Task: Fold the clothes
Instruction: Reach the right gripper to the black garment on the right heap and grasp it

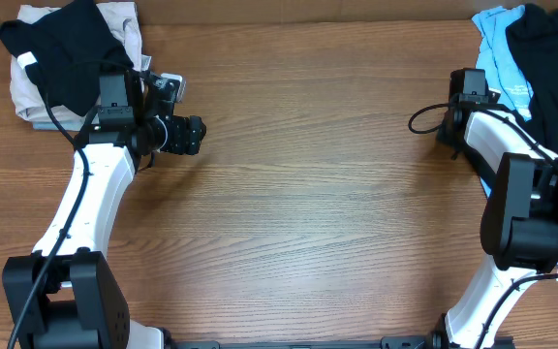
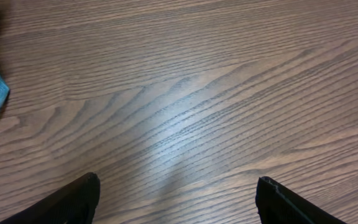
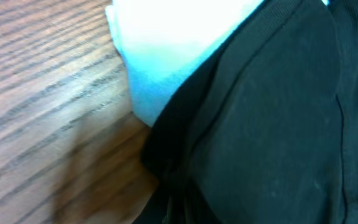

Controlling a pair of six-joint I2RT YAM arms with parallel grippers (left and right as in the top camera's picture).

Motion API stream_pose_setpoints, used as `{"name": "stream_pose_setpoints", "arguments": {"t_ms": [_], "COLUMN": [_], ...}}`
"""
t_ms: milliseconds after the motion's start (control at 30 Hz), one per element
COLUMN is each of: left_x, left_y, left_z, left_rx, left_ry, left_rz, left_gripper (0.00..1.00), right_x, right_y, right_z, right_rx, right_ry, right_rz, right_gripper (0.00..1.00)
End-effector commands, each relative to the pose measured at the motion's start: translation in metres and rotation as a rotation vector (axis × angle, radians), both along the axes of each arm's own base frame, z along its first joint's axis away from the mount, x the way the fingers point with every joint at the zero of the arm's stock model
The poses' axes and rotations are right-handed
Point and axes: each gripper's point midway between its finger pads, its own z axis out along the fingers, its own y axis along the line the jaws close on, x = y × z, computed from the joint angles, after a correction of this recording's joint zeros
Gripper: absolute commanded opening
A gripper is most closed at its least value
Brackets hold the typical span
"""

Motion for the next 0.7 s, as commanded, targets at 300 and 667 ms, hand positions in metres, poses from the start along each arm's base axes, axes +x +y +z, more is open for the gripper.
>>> {"name": "stream_pose_setpoints", "arguments": {"t_ms": [300, 667], "left_x": [0.025, 0.033], "left_y": [0.006, 0.01], "left_z": [0.035, 0.052], "left_rx": [0.034, 0.036], "left_ry": [-0.102, -0.142], "left_rz": [-0.01, -0.001], "left_gripper": [0.83, 0.87], "right_x": [-0.005, -0.028], "right_y": [0.022, 0.19], "right_z": [0.184, 0.247], "right_rx": [0.103, 0.518], "right_ry": [-0.232, -0.277], "right_rz": [0.058, 0.557], "right_gripper": [0.04, 0.04]}}
